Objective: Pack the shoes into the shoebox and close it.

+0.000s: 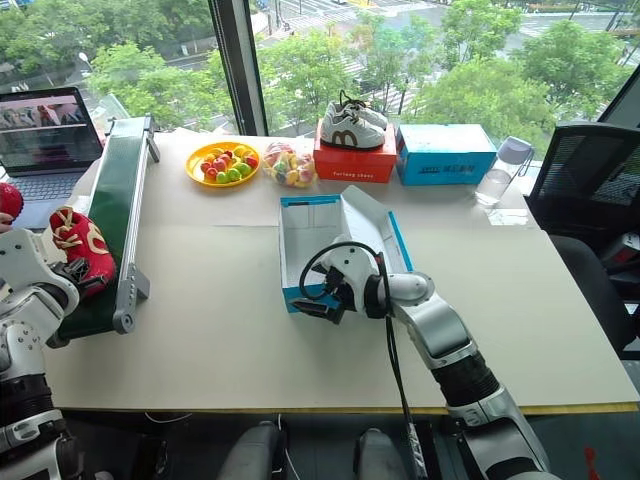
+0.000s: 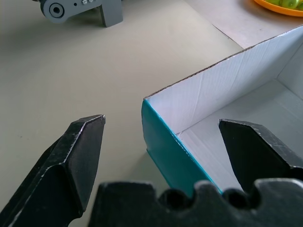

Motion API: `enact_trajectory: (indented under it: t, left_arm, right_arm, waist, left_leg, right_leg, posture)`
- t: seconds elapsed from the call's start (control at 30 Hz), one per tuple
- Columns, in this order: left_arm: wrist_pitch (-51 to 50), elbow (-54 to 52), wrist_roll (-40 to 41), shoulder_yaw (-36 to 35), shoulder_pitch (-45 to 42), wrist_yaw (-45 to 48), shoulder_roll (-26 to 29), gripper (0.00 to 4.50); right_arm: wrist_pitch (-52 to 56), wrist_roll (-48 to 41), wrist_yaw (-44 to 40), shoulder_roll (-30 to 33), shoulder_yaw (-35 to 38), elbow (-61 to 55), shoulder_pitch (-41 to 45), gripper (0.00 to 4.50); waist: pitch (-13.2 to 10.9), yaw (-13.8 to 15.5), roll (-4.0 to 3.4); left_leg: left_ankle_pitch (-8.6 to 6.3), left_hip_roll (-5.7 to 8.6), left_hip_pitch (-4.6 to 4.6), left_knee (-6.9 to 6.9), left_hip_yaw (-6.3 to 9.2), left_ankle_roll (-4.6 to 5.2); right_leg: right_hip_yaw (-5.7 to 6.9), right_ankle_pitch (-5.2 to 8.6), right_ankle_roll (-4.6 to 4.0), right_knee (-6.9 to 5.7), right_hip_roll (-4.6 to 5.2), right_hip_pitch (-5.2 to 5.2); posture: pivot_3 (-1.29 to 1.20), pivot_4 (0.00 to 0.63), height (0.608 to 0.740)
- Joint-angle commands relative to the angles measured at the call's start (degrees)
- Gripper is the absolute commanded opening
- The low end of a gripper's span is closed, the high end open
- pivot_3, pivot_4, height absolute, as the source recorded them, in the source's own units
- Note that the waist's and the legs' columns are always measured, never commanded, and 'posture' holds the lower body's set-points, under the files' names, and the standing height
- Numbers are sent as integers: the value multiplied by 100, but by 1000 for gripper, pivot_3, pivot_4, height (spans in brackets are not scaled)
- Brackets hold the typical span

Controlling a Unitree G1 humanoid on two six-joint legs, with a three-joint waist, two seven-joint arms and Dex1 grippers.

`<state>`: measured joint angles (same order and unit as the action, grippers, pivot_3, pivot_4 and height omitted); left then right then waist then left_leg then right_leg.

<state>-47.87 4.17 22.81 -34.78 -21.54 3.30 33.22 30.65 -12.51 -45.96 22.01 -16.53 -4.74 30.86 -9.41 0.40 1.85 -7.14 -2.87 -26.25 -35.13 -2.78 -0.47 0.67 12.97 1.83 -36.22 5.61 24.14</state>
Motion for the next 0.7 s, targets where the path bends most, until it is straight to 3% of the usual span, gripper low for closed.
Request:
enact_trajectory:
  t: [0.03, 0.17, 0.37, 0.53, 0.7]
  left_arm:
    - [275, -62, 53, -111, -114, 37, -10, 60]
    - [442, -52, -60, 18, -72, 79, 25, 41]
    - [2283, -779, 253, -97, -528, 337, -591, 31]
    - [2209, -1520, 838, 580, -654, 422, -1538, 31]
    - [1644, -2192, 1632, 1689, -511, 782, -2462, 31]
  right_arm:
    - [-138, -11, 21, 32, 204, -67, 103, 4500]
    - [-137, -6, 29, 19, 210, -59, 105, 4500]
    - [-184, -57, 158, -74, 376, 13, 170, 4500]
    - [1396, -1977, 1737, -1484, 2463, 454, 1234, 4500]
    - [2811, -3339, 2686, -2181, 3487, 772, 2013, 4500]
  waist:
    - [0, 4, 0]
    - [0, 6, 1]
    - [-8, 33, 31]
    - [-6, 0, 51]
    - [-5, 24, 51]
  left_leg:
    - [0, 0, 0, 0, 0, 0]
    - [0, 0, -1, 0, -1, 0]
    - [1, 0, -6, 0, -1, 0]
    - [14, -2, -11, -7, -7, 19]
    - [26, -6, -9, -8, -1, 37]
  right_leg:
    - [0, 0, 0, 0, 0, 0]
    - [-1, 0, 0, 2, 0, 0]
    - [-1, -1, -1, 6, 0, 0]
    - [-12, -14, 3, 8, 0, -1]
    - [-10, -16, 3, 5, -11, -11]
  posture:
    - [0, 150, 735]
    - [0, 150, 735]
    - [0, 150, 735]
    - [0, 150, 735]
    - [0, 150, 735]
